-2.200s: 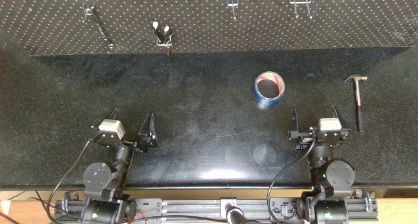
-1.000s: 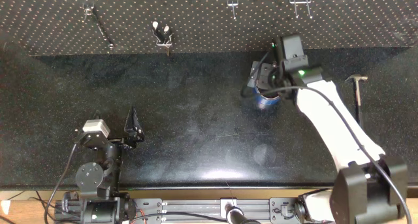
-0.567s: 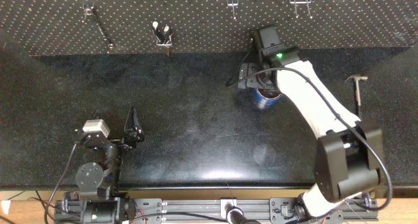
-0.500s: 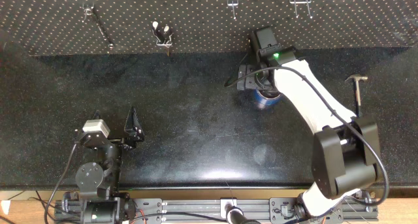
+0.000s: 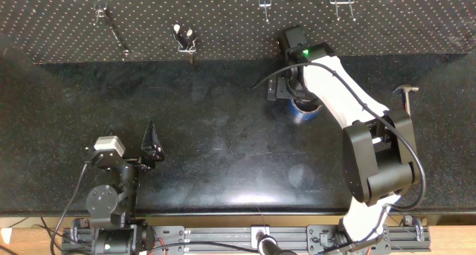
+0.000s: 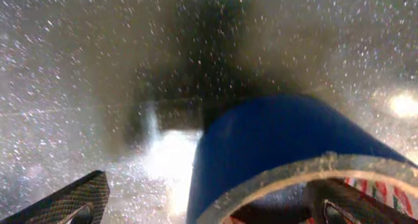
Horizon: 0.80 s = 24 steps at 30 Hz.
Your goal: Place Tools Onto Pegboard
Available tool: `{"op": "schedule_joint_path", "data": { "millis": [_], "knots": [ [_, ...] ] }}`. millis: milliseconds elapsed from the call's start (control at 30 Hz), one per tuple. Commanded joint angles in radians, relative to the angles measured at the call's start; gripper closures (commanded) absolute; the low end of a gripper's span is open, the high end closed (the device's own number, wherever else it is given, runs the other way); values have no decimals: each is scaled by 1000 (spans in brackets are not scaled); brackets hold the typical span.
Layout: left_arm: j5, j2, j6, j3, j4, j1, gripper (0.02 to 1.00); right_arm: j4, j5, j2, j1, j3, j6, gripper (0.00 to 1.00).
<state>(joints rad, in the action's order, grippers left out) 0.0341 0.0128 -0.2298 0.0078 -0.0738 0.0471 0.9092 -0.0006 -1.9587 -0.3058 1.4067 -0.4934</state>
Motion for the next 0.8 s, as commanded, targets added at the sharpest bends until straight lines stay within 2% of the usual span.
{"op": "schedule_joint_path", "data": {
  "millis": [33, 500, 533, 567, 633, 733, 800],
  "knots": [
    [-4, -10, 2, -2, -6, 4, 23, -4, 16, -9, 6, 20, -19, 5],
    [-4, -10, 2, -2, -6, 4, 23, -1, 16, -52, -3, 20, -7, 5],
    [-4, -10, 2, -2, -6, 4, 23, -1, 16, -52, -3, 20, -7, 29],
    [-4, -10, 2, -2, -6, 4, 23, -2, 16, -52, -3, 20, -7, 115],
    [-4, -10, 2, -2, -6, 4, 25, -2, 16, -52, -3, 20, -7, 364],
    [-4, -10, 2, -2, -6, 4, 23, -2, 16, -52, -3, 20, -7, 908],
    [-4, -10, 2, -2, -6, 4, 23, -2, 16, -52, -3, 20, -7, 923]
  ]
}}
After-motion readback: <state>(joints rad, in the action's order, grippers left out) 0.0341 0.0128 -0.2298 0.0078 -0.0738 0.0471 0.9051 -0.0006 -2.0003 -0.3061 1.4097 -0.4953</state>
